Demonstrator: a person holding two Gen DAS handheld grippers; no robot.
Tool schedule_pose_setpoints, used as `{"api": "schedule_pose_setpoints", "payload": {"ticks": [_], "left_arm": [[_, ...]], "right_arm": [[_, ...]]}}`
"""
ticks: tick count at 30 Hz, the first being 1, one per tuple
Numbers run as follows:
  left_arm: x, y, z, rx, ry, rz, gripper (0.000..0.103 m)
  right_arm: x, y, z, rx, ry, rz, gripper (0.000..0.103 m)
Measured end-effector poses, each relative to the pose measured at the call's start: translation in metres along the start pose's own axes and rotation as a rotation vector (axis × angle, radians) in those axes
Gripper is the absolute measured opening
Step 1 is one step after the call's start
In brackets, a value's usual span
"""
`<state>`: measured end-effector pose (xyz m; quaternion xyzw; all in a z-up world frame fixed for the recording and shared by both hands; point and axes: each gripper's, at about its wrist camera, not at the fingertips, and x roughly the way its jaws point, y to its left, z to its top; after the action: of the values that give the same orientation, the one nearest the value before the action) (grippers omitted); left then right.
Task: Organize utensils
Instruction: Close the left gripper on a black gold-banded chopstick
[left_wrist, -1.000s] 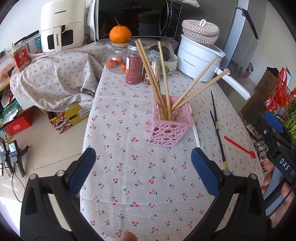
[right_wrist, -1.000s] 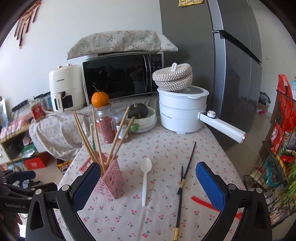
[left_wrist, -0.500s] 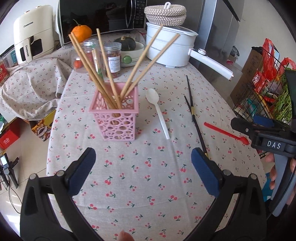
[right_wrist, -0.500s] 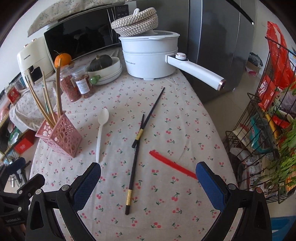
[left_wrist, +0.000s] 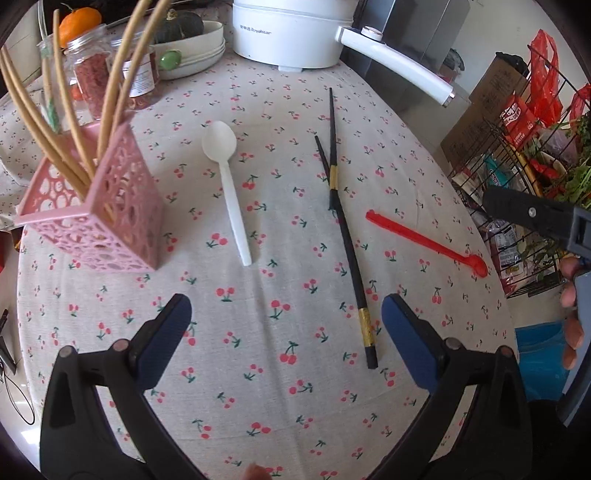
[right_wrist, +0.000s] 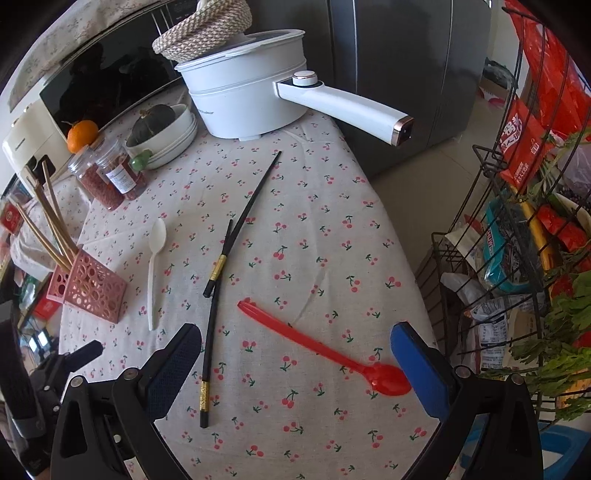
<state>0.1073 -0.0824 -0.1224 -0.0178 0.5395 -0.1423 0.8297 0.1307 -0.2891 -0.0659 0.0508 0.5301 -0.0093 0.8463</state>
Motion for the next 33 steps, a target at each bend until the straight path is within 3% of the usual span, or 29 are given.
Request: {"api": "schedule_pose_setpoints", "payload": {"ticks": [3,8,9,12,15,17,26,33], "left_arm": [[0.020,-0.014,0.011,0.015,0.035,-0.027,0.089],[0.049,-0.028,0.029,0.027,0.089,-0.071,0.052],[0.055,-0.030,0.032,0.025,0.101,-0.073,0.049],[0.063,-0.035,0.037,0.020,0.100,-0.055,0.040],[0.067,-0.040,0.042,0.043,0.112,-0.033,0.026],[0.069,-0.042,0.044,0.073,0.118,-0.003,0.010],[0.052,-0.020,0.027,0.090,0.141,-0.036,0.007],[0.005,0.013,0.000,0.061,0.086,-0.068,0.007]], "right_arm": [[-0.001,-0.013,0.003,0.028,-0.003,-0.014,0.103],[0.007,-0.035,0.005,0.099,0.025,-0.008,0.103],[0.008,-0.039,0.005,0.110,0.033,0.001,0.103],[0.014,-0.044,0.005,0.136,0.056,0.033,0.103],[0.017,-0.044,0.005,0.149,0.069,0.055,0.103],[0.019,-0.043,0.006,0.153,0.075,0.060,0.103],[0.037,-0.033,0.007,0.171,0.110,0.132,0.103],[0.063,-0.034,0.010,0.269,0.144,0.204,0.103]]}}
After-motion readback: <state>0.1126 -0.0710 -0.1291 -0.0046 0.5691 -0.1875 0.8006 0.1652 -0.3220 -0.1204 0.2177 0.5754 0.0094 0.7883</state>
